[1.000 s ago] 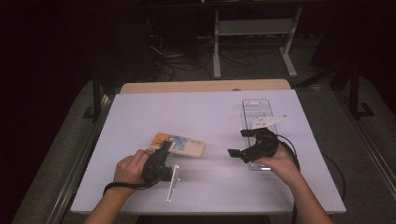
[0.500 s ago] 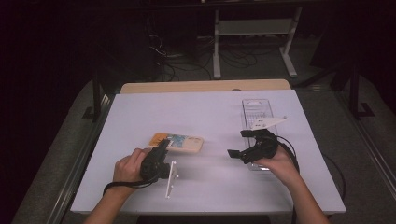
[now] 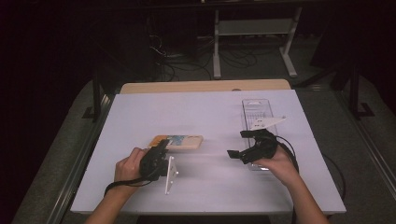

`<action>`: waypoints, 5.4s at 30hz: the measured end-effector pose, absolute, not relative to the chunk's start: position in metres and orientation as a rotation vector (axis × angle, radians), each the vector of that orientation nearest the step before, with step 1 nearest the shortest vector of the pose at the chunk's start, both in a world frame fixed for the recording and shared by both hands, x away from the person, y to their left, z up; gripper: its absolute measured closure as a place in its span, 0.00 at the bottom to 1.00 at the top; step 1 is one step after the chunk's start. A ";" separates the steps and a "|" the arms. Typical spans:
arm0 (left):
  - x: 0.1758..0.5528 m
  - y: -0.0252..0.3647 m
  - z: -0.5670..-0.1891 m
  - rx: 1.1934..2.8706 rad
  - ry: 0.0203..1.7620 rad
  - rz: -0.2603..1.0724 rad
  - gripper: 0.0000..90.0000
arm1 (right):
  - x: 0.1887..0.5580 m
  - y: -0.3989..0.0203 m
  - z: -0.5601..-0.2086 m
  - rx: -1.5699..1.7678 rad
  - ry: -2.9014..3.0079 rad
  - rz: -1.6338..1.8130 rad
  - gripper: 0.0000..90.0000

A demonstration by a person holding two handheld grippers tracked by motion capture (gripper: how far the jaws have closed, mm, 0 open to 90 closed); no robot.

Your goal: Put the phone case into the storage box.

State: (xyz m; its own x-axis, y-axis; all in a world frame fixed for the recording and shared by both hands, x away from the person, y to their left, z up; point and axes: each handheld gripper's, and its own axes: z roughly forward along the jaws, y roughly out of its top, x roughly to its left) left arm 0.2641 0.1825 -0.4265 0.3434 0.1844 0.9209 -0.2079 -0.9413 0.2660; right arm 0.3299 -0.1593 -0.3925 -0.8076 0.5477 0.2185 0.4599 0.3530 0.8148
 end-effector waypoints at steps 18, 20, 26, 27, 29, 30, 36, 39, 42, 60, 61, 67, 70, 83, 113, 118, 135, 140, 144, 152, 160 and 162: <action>0.267 0.185 -0.422 2.269 0.108 1.502 0.88 | 0.331 -0.159 -0.393 0.948 2.514 1.461 0.01; 0.268 0.185 -0.421 2.264 0.126 1.485 0.88 | 0.331 -0.159 -0.393 0.945 2.515 1.462 0.01; 0.270 0.187 -0.419 2.248 0.181 1.426 0.88 | 0.331 -0.159 -0.393 0.945 2.513 1.465 0.01; 0.270 0.187 -0.418 2.247 0.188 1.418 0.88 | 0.331 -0.159 -0.393 0.945 2.513 1.465 0.01; 0.271 0.187 -0.418 2.248 0.207 1.390 0.88 | 0.331 -0.159 -0.393 0.945 2.514 1.465 0.01; 0.271 0.188 -0.418 2.248 0.218 1.377 0.88 | 0.331 -0.159 -0.393 0.944 2.514 1.465 0.01; 0.274 0.190 -0.413 2.256 0.256 1.327 0.88 | 0.331 -0.159 -0.393 0.942 2.515 1.464 0.01; 0.276 0.192 -0.412 2.251 0.294 1.290 0.88 | 0.331 -0.159 -0.393 0.944 2.518 1.464 0.01; 0.277 0.193 -0.412 2.240 0.328 1.254 0.88 | 0.331 -0.159 -0.393 0.941 2.518 1.462 0.01; 0.285 0.197 -0.409 2.197 0.494 1.089 0.88 | 0.331 -0.159 -0.393 0.935 2.522 1.466 0.01; 0.285 0.197 -0.409 2.192 0.510 1.077 0.88 | 0.331 -0.159 -0.393 0.936 2.521 1.466 0.01; 0.292 0.196 -0.406 2.150 0.596 0.966 0.88 | 0.332 -0.160 -0.393 0.930 2.519 1.464 0.01; 0.295 0.194 -0.406 2.147 0.622 0.938 0.88 | 0.332 -0.160 -0.393 0.933 2.520 1.464 0.01; 0.312 0.188 -0.395 2.071 0.746 0.796 0.88 | 0.332 -0.160 -0.393 0.950 2.519 1.483 0.01; 0.323 0.180 -0.387 2.001 0.864 0.684 0.88 | 0.335 -0.160 -0.386 0.961 2.506 1.467 0.00; 0.320 0.179 -0.386 1.996 0.870 0.677 0.88 | 0.332 -0.156 -0.381 0.979 2.512 1.446 0.00; 0.317 0.183 -0.385 1.985 0.889 0.678 0.88 | 0.339 -0.132 -0.374 1.021 2.559 1.300 0.00; 0.317 0.184 -0.384 1.978 0.896 0.676 0.88 | 0.343 -0.125 -0.373 1.004 2.550 1.320 0.00; 0.317 0.184 -0.384 1.972 0.896 0.672 0.88 | 0.349 -0.118 -0.373 1.029 2.577 1.328 0.00; 0.317 0.185 -0.384 1.981 0.892 0.678 0.88 | 0.361 -0.105 -0.373 1.040 2.589 1.346 0.00; 0.317 0.185 -0.384 1.982 0.895 0.671 0.88 | 0.371 -0.093 -0.373 1.055 2.582 1.378 0.00; 0.317 0.185 -0.384 1.989 0.894 0.672 0.88 | 0.373 -0.091 -0.373 1.052 2.585 1.380 0.00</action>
